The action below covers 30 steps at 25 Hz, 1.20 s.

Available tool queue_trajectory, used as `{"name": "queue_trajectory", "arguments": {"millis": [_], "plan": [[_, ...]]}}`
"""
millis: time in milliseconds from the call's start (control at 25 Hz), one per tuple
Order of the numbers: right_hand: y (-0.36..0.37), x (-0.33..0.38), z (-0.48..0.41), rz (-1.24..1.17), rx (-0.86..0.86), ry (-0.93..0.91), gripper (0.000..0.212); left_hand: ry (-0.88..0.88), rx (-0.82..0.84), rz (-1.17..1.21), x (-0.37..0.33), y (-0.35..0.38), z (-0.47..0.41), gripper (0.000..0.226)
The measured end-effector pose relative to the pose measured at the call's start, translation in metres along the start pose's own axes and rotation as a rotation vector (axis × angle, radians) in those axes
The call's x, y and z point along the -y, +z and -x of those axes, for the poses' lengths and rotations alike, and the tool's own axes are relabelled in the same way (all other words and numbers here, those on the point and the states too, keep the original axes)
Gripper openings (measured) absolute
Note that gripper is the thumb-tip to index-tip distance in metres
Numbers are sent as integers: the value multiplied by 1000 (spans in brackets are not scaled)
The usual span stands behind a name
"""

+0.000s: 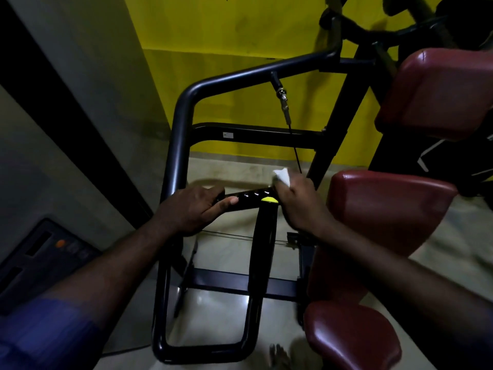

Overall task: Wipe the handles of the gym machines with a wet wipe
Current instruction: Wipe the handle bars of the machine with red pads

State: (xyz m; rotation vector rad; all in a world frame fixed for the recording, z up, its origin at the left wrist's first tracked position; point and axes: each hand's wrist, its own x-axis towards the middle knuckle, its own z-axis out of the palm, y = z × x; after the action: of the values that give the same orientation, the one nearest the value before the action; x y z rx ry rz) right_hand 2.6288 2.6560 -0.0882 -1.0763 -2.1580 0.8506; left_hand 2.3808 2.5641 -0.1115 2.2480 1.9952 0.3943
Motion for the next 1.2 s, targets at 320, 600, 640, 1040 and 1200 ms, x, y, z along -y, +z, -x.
{"name": "queue_trajectory", "arguments": {"millis": [320,600,640,1040,1200], "plan": [[-18,7,-4,-263,199,133,28,-65,20,-8,-1,2,3,61],[-48,41,-63,486,1108,-160,8,-359,-607,139,6,-8,9,59],[-41,48,-76,444,1231,-37,18,-570,-636,156,7,-7,19,63],[113,101,-92,466,1312,-147,25,-967,-575,322,-10,23,62,53],[44,76,-100,626,1330,-468,22,-934,-524,143,-2,30,62,49]]}}
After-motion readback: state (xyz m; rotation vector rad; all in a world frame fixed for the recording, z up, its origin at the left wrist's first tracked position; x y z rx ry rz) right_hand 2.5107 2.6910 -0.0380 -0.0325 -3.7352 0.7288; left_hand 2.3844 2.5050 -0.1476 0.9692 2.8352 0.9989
